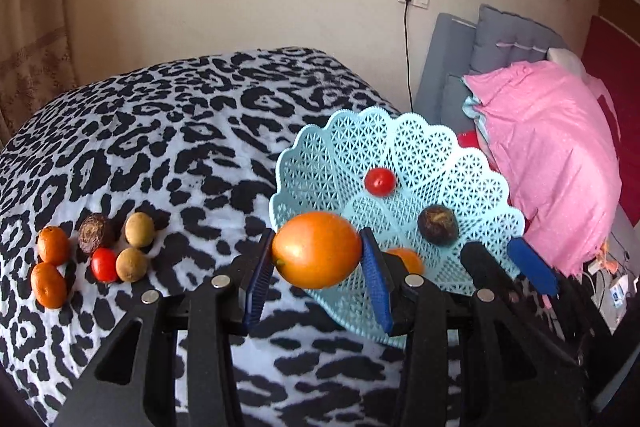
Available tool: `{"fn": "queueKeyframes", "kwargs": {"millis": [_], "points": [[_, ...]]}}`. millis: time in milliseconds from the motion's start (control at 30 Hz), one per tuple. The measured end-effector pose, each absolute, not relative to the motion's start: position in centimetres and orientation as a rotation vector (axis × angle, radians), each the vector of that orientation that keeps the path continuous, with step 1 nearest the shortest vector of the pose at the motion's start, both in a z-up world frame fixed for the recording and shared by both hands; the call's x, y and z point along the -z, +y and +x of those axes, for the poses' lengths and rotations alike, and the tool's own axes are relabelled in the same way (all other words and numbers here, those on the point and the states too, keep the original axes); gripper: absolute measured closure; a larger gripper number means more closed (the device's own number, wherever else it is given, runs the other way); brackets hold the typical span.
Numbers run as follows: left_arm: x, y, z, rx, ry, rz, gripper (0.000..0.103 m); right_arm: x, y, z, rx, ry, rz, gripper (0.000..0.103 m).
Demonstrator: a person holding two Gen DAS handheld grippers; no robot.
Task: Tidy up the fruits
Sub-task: 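Carry the orange into the blue basket with the left tool and release, then move the open left tool back toward the remaining oranges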
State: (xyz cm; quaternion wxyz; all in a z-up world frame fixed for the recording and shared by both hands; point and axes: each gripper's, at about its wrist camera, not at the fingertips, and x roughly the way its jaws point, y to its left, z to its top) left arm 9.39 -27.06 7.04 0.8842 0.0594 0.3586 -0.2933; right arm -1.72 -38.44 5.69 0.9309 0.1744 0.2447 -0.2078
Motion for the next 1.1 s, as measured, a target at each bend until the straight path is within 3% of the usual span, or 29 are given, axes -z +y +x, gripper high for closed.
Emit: {"fn": "queueKeyframes", "kwargs": {"millis": [33,100,333,400,933,1100], "points": [[-7.1,-27.2,9.4,0.614,0.742,0.116,0.058,-5.7,-38.4,-1.7,0.425,0.501,0.357,0.043],[-7.4,-27.0,9.4,0.611,0.727,0.1,0.045,-5.7,-38.4,-1.8,0.426,0.5,0.359,0.043],[-7.8,-25.3,9.9,0.566,0.723,0.05,0.029,-5.7,-38.4,-1.8,0.426,0.499,0.358,0.043],[-7.6,-24.6,10.2,0.538,0.735,0.03,0.016,-5.8,-38.4,-1.8,0.425,0.499,0.357,0.043],[-8.3,-20.8,9.3,0.433,0.664,0.033,0.012,-6.0,-38.3,-1.9,0.408,0.485,0.347,0.042],[-8.7,-18.6,9.5,0.382,0.646,0.029,0.011,-6.1,-38.0,-2.0,0.402,0.473,0.34,0.036]]}}
